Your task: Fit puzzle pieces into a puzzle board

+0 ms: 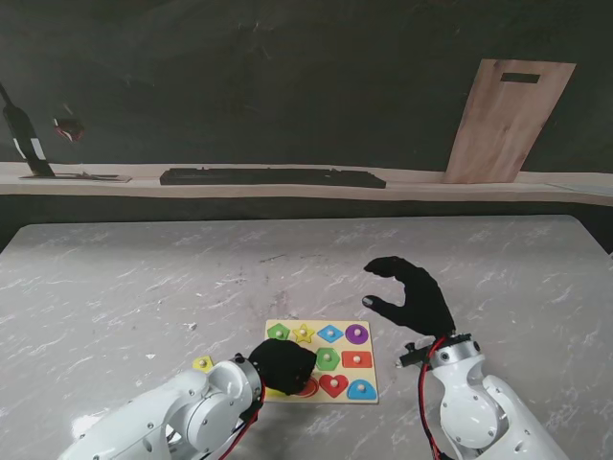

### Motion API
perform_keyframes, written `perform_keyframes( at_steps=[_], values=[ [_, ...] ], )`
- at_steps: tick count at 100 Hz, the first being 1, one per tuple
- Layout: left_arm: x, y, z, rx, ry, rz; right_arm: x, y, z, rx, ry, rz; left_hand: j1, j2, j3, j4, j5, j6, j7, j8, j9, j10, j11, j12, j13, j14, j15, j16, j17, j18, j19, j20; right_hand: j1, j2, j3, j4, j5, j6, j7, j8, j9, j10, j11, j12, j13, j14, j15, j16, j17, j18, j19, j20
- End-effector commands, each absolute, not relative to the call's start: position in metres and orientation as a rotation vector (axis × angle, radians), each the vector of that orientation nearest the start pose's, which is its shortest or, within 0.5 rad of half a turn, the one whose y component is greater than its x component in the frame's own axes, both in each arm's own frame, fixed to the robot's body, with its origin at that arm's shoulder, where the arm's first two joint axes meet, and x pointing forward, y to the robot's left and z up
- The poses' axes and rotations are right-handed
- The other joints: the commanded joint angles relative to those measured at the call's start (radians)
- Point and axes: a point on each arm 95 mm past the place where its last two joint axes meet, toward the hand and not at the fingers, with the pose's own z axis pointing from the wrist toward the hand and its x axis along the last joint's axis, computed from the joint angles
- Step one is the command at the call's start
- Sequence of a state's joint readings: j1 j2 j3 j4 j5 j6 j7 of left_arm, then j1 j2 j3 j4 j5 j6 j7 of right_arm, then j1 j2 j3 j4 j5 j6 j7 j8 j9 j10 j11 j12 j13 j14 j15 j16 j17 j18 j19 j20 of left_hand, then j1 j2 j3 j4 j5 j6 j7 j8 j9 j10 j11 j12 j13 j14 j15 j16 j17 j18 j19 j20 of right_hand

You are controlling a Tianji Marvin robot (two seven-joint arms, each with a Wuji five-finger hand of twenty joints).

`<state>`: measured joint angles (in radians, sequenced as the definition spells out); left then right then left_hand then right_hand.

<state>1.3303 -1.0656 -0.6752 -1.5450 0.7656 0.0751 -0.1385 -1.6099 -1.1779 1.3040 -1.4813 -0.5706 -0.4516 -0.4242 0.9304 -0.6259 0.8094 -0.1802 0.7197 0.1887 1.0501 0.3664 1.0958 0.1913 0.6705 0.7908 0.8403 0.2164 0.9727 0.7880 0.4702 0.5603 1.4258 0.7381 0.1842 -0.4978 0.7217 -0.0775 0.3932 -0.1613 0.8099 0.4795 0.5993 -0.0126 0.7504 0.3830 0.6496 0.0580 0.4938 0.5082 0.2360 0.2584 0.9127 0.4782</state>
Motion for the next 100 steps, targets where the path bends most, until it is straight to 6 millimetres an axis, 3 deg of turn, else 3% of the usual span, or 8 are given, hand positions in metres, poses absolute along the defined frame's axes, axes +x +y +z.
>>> perform_keyframes(
  at_steps=[1,36,100],
  values=[
    [0.3619,-0.135,-0.3774,-1.296,2.022,-1.522,0.3852,-0.0177,-0.3174,-1.721,-1.12,-2.946,0.024,-0.005,0.029,-0.007,0.009,0.013,0.033,0.012,0.005,0.042,-0.006,-0.01,0.007,0.009,0.036,0.013,0.009,-0.118,0.036,0.021,-0.024,0.019,-0.015,0.007,-0.011,-0.023,-0.003,0.004,0.001,0.001,0.008,0.005,0.01,-0.003,0.01,0.007,-0.01,0.007,0.008,0.01],
    [0.3621,-0.1394,-0.381,-1.296,2.028,-1.502,0.3844,-0.0187,-0.3164,-1.719,-1.109,-2.953,0.022,0.0,0.023,-0.011,0.006,0.008,0.03,0.009,0.002,0.042,0.0,-0.015,0.01,0.008,0.039,0.012,0.015,-0.115,0.039,0.023,-0.026,0.019,-0.015,0.007,-0.01,-0.022,-0.004,0.004,-0.001,0.001,0.007,0.004,0.01,-0.003,0.01,0.008,-0.01,0.008,0.008,0.01],
    [0.3682,-0.1342,-0.3828,-1.072,2.033,-1.539,0.3842,-0.0191,-0.3164,-1.715,-1.109,-2.957,0.003,0.019,0.041,0.003,-0.036,-0.049,0.057,0.035,-0.031,0.006,0.006,0.014,-0.013,-0.016,0.032,0.011,0.005,-0.155,0.037,0.017,-0.026,0.018,-0.015,0.007,-0.009,-0.021,-0.003,0.005,0.002,0.001,0.007,0.004,0.012,-0.002,0.01,0.008,-0.01,0.007,0.008,0.01]
  ],
)
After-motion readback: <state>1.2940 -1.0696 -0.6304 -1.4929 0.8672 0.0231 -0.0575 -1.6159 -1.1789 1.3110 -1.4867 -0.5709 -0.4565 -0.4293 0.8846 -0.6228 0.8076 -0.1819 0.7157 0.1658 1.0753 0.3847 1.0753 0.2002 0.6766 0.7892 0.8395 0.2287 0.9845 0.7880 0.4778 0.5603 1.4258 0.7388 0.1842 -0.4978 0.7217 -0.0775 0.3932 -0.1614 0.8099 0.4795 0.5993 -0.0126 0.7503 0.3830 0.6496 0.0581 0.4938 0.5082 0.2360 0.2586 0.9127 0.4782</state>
